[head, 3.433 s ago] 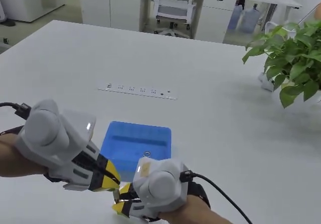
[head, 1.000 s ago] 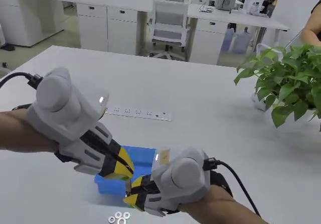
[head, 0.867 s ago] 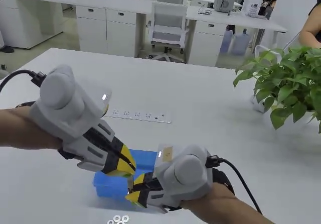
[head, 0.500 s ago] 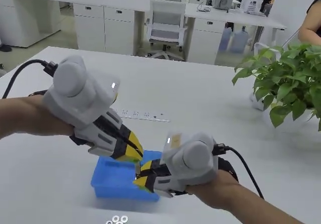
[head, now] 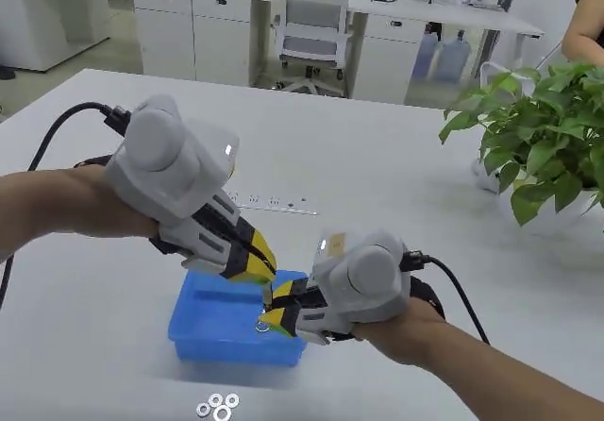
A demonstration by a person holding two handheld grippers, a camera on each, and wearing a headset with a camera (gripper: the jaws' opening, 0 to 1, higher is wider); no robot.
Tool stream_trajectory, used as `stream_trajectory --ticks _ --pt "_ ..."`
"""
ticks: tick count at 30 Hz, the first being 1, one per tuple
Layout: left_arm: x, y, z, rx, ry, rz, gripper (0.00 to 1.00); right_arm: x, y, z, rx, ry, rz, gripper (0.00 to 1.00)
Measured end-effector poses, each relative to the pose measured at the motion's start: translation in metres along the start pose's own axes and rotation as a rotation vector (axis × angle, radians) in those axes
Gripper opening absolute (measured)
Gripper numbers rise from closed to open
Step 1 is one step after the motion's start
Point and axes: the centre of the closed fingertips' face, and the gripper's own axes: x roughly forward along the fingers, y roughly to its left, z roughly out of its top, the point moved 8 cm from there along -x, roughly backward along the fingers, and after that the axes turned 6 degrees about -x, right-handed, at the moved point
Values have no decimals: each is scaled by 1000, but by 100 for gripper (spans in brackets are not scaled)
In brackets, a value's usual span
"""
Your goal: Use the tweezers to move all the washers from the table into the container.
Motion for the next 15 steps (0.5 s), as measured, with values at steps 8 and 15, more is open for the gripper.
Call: stream_trajectory --ticks 8,15 --pt "12 10 -10 -11 12 4 5 10 -7 -14 14 17 11 9" --pt "22 18 -18 -25 14 5 5 17 -12 -25 24 30 17 9"
